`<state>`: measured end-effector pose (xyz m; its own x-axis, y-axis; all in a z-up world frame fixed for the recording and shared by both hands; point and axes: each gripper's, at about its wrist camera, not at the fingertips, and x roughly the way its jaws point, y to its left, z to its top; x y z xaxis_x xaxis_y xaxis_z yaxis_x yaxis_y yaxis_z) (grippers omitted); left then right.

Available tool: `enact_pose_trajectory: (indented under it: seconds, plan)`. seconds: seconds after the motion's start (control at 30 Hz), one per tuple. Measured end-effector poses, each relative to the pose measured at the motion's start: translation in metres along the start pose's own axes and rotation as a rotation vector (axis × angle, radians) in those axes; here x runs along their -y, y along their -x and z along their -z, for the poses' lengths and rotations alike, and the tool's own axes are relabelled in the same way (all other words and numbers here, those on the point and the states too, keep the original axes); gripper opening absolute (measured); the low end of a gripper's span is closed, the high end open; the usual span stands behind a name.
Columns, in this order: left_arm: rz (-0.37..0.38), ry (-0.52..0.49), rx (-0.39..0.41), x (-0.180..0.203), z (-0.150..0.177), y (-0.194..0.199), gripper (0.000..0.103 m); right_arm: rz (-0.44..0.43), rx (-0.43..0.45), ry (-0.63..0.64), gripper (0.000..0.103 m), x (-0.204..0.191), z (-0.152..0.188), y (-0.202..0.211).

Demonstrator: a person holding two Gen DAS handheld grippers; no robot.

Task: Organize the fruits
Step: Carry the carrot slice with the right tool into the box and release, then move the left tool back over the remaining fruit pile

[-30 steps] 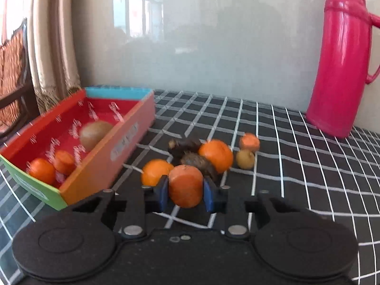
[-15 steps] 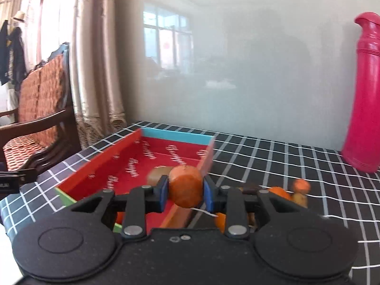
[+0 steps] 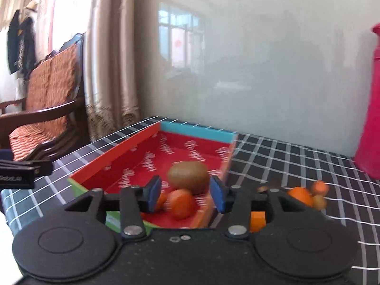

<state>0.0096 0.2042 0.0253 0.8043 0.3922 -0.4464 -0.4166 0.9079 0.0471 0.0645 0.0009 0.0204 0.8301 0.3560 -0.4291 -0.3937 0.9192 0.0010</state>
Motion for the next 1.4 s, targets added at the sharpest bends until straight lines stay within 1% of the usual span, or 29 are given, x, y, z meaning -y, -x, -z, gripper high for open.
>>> enact_pose_trajectory:
  seconds: [0.1,0.13,0.23,0.27,0.3,0.37,0.5,0.53,0.57,0.63,0.7,0.87,1.0,1.07,1.13,1.2,1.23,1.27,1.3,1.33,1.4]
  plan:
    - [0.027,-0.007,0.02,0.013,-0.003,0.005,0.103,0.075,0.016,-0.074,0.048,0.035,-0.003,0.01]
    - [0.041,-0.014,0.024,0.019,-0.004,0.006,0.103,0.087,0.019,-0.103,0.048,0.046,-0.003,0.014]
    - [0.07,-0.042,0.03,0.039,-0.005,0.009,0.103,0.158,0.024,-0.177,0.053,0.081,-0.002,0.026]
    - [0.077,-0.051,0.032,0.044,-0.006,0.01,0.103,0.176,0.029,-0.191,0.057,0.089,-0.001,0.029]
    - [0.085,-0.062,0.036,0.051,-0.007,0.012,0.103,0.198,0.034,-0.204,0.063,0.097,0.0,0.034]
    - [0.103,-0.073,0.037,0.062,-0.008,0.015,0.103,0.231,0.049,-0.223,0.07,0.111,0.002,0.043]
    - [0.143,-0.092,0.043,0.087,-0.01,0.021,0.103,0.267,0.057,-0.229,0.07,0.13,0.008,0.055]
    - [0.152,-0.098,0.046,0.093,-0.01,0.023,0.103,0.274,0.058,-0.232,0.071,0.133,0.01,0.058]
    - [0.16,-0.103,0.048,0.099,-0.01,0.024,0.103,0.282,0.054,-0.235,0.073,0.138,0.011,0.063]
    - [0.185,-0.11,0.051,0.113,-0.011,0.026,0.103,0.295,0.058,-0.239,0.074,0.145,0.013,0.066]
    - [0.206,-0.119,0.054,0.126,-0.01,0.029,0.103,0.314,0.062,-0.243,0.077,0.153,0.014,0.071]
    - [0.256,-0.15,0.064,0.156,-0.007,0.035,0.103,0.353,0.055,-0.27,0.079,0.176,0.019,0.084]
    - [0.297,-0.167,0.065,0.178,-0.005,0.04,0.103,0.382,0.039,-0.289,0.086,0.191,0.027,0.092]
    - [0.32,-0.176,0.064,0.188,-0.004,0.042,0.103,0.4,0.014,-0.288,0.09,0.198,0.031,0.092]
    - [0.333,-0.191,0.064,0.199,-0.002,0.044,0.103,0.414,-0.005,-0.292,0.09,0.205,0.036,0.094]
    - [0.345,-0.208,0.067,0.21,0.0,0.046,0.103,0.43,-0.02,-0.292,0.093,0.211,0.04,0.094]
    - [0.351,-0.215,0.072,0.216,0.0,0.047,0.103,0.419,-0.024,-0.308,0.093,0.216,0.042,0.096]
    - [0.358,-0.22,0.077,0.221,0.0,0.048,0.103,0.407,-0.016,-0.331,0.093,0.221,0.046,0.099]
    - [0.368,-0.221,0.078,0.225,0.0,0.049,0.103,0.412,-0.014,-0.349,0.093,0.225,0.048,0.101]
    - [0.377,-0.22,0.075,0.229,0.0,0.049,0.103,0.425,-0.017,-0.361,0.093,0.228,0.049,0.102]
    - [0.387,-0.222,0.067,0.235,0.001,0.05,0.103,0.455,0.004,-0.359,0.093,0.233,0.05,0.107]
